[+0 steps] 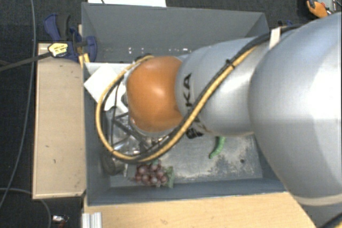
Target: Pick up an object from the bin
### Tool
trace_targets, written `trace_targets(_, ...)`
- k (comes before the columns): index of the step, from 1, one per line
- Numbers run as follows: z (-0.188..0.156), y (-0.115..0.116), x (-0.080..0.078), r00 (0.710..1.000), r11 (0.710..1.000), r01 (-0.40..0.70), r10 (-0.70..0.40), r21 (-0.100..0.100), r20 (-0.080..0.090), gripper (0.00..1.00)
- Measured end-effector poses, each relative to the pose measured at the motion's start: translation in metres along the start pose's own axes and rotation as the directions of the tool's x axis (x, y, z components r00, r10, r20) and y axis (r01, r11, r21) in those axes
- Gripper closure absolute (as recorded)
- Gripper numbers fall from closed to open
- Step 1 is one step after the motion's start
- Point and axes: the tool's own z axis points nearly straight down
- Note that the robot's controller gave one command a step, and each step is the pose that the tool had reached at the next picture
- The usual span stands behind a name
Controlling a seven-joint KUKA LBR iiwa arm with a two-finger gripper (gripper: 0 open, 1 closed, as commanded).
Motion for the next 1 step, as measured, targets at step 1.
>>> trace_targets(1, -0.0043, -0.0013, -0.0021, 1.0, 1.0, -0.008, 0.008, -0.002, 0.006, 0.0)
